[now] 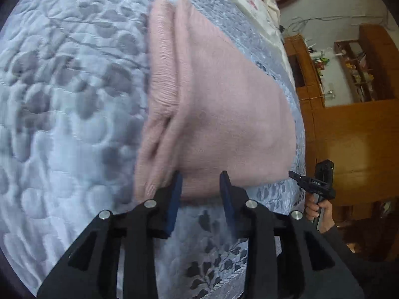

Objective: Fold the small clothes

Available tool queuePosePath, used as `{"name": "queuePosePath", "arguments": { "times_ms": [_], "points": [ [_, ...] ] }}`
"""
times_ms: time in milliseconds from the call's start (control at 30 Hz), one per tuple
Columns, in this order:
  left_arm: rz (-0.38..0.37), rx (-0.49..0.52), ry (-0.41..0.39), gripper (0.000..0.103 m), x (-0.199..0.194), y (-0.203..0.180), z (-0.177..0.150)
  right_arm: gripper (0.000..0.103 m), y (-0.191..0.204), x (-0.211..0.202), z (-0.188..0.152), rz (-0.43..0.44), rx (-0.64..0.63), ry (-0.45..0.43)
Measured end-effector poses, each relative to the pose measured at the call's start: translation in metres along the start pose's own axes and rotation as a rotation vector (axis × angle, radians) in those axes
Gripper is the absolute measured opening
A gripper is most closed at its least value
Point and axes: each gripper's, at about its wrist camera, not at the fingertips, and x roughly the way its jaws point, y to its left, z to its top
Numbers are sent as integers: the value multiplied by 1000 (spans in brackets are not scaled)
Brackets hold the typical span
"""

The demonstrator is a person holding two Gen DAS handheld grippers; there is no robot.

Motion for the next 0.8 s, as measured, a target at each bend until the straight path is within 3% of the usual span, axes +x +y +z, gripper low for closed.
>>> {"name": "queuePosePath", "arguments": {
  "times_ms": [67,133,200,267,333,400,533,667,800],
  "points": [
    [-21,4,21,27,-10,0,4,16,22,-13,-2,-66,-51,-51],
    [-51,26,6,44,-25,-8,11,22,66,-23,-15,-134,-185,-98],
    [-86,27,-38,68,-48,-11,23,41,120,-18,-34,-226,-360,-131],
    [-69,8,-83,74,-63,-9,39,48,171,2,-64,-271,-525,-131],
    [-61,-21,-97,77,-70,-2,58,51,214,31,-96,-353,-696,-146],
    [-64,-47,-89,79,-67,3,78,65,253,67,-127,-419,-879,-167],
    [-110,-80,-64,79,-51,6,110,76,311,130,-184,-537,-1175,-251],
    [-129,-113,-29,80,-27,16,129,76,338,177,-209,-611,-1334,-255],
    [-143,-110,-1,80,-6,19,145,75,344,208,-209,-703,-1387,-261]
  ]
}}
